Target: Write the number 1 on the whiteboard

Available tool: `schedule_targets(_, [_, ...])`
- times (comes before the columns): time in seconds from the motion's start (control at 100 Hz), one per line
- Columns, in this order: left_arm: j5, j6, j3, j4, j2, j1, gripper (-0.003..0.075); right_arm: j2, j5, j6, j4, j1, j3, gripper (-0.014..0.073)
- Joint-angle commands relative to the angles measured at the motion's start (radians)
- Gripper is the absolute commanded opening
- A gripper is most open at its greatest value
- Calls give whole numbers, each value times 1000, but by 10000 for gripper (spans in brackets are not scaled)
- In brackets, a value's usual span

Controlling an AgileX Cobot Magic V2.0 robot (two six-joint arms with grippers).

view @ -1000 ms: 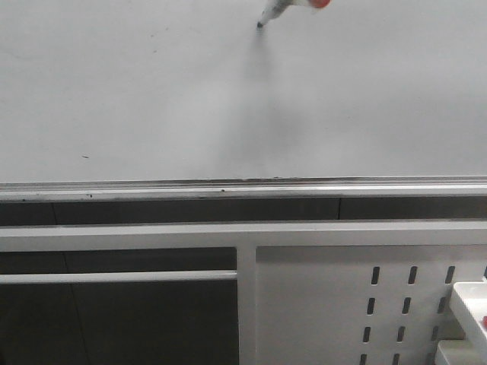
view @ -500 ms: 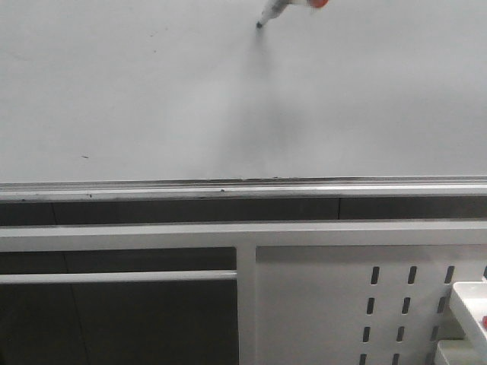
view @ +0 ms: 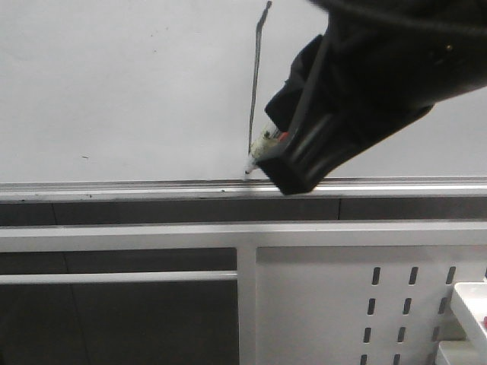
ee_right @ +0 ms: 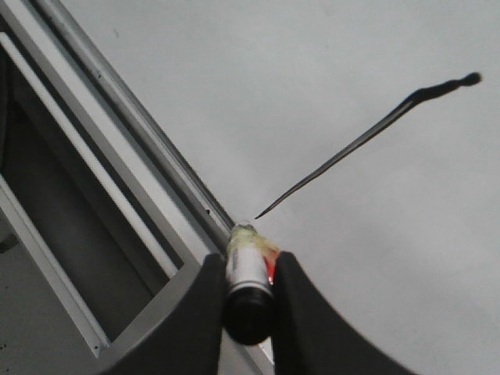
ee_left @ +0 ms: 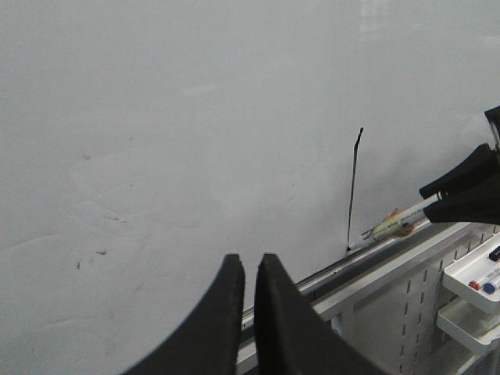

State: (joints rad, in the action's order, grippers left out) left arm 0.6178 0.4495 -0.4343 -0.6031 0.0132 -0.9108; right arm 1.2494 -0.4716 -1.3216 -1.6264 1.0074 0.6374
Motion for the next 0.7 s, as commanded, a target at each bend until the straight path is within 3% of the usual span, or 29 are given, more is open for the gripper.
schedule_targets(0.0, [-67, 9, -24, -18, 14, -1, 11, -14, -21, -12, -50, -8, 25, -50])
schedule_targets(0.21, [-67, 9, -24, -16, 14, -1, 11, -49, 1, -12, -50, 0, 33, -51])
schedule_targets(0.45, [-55, -23, -27, 123, 42, -2, 27, -271, 365, -12, -10, 68, 133, -51])
schedule_targets(0.52, [-64, -141, -42, 213, 98, -2, 99, -301, 386, -12, 26, 69, 171, -51])
schedule_targets(0.62, [-94, -365, -86, 332, 221, -2, 296, -306, 386, -12, 26, 69, 215, -51])
schedule_targets(0.69, [-94, -479, -136, 402, 326, -2, 386, -289, 390, -12, 26, 69, 234, -51])
